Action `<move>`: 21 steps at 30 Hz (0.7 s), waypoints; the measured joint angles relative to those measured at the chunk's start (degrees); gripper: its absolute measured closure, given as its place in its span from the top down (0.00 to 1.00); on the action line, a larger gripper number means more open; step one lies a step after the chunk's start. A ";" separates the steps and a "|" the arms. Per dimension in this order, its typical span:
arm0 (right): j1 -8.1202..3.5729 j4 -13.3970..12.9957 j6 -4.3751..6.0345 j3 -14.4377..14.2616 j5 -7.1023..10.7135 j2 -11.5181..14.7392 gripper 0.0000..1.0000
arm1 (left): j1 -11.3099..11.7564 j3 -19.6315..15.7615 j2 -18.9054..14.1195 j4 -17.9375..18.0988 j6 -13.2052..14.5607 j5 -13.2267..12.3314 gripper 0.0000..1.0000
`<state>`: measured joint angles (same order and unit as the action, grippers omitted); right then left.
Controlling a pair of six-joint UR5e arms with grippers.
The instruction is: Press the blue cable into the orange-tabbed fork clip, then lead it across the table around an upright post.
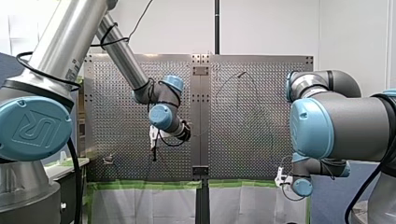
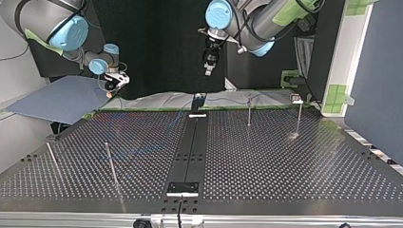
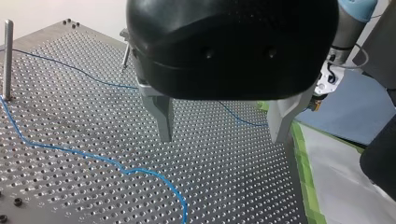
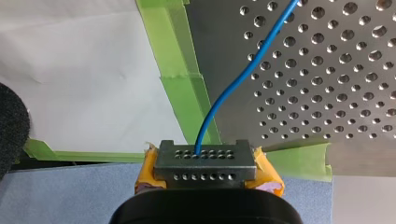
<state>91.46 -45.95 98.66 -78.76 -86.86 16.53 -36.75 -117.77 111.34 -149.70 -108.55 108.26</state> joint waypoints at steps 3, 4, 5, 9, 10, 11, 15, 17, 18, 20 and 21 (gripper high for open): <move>0.05 0.04 -0.03 -0.02 0.01 0.01 0.00 | 0.05 -1.38 -0.02 1.39 -0.66 -0.06 1.00; 0.05 0.05 -0.04 -0.02 0.03 0.01 0.00 | 0.05 -1.83 -0.02 1.83 -0.88 -0.04 1.00; 0.08 0.05 -0.07 -0.01 0.06 0.01 0.00 | 0.06 -2.45 -0.02 2.49 -1.11 -0.02 1.00; 0.18 0.06 -0.10 0.00 0.31 0.03 0.00 | 0.14 -4.60 -0.03 4.64 -1.42 0.04 1.00; 0.21 0.06 -0.11 -0.01 0.38 0.04 0.00 | 0.14 -5.12 -0.03 5.11 -1.41 0.04 1.00; 0.25 0.06 -0.09 -0.01 0.54 0.04 0.00 | 0.15 -5.77 -0.03 5.80 -1.38 0.03 1.00; 0.30 0.10 -0.04 0.08 0.95 0.04 0.00 | 0.19 -7.75 -0.04 7.79 -1.12 0.05 1.00; 0.28 0.14 -0.03 0.10 1.02 0.04 0.00 | 0.22 -8.83 -0.04 8.83 -0.69 0.13 1.00; 0.27 0.14 -0.04 0.11 1.04 0.04 0.00 | 0.23 -9.30 -0.04 9.32 -0.49 0.16 1.00; 0.27 0.15 -0.07 0.12 1.05 0.04 0.00 | 0.24 -10.19 -0.04 10.20 -0.17 0.20 1.00; 0.27 0.15 -0.09 0.12 1.06 0.04 0.00 | 0.24 -10.43 -0.04 10.43 -0.08 0.21 1.00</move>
<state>91.73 -45.80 98.57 -78.64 -85.81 16.58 -36.51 -128.20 111.30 -139.27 -108.64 108.47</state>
